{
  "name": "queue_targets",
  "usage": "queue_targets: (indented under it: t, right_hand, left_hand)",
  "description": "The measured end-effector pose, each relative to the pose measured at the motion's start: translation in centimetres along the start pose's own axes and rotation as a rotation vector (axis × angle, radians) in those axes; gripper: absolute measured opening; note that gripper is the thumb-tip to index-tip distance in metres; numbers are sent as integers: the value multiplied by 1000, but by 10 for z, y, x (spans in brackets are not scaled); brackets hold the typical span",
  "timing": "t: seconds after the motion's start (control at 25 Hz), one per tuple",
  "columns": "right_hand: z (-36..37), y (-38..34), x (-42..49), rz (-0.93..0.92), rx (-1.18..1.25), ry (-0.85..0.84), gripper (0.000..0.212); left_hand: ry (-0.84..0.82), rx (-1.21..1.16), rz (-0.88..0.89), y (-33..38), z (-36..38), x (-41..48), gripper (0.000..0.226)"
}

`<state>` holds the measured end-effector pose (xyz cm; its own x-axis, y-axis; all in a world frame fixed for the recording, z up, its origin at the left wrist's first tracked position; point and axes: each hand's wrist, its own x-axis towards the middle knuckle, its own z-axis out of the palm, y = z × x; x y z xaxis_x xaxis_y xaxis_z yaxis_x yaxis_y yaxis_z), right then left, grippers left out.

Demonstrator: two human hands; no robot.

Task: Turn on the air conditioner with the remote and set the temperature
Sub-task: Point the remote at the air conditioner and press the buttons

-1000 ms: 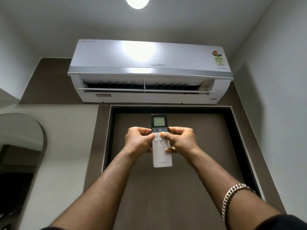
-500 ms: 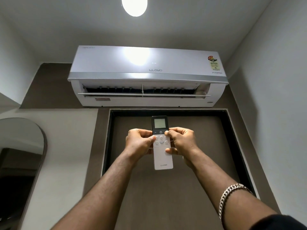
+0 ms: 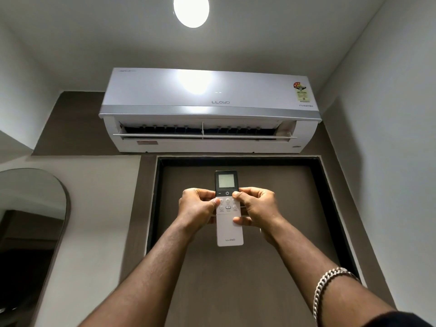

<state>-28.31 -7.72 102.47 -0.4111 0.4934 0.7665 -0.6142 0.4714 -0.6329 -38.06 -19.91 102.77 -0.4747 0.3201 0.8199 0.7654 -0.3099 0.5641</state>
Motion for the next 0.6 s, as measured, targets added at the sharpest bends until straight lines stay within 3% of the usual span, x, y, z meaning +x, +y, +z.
queue_targets:
  t: [0.16,0.6]
  right_hand:
    - [-2,2,-4,-25,-36,-30,37]
    - [-4,-9,-6,-92,-119,29,39]
  left_hand:
    - [-16,-5,9,1,0,-4,24]
    - [-38,-43,34,15,-1,-8,24]
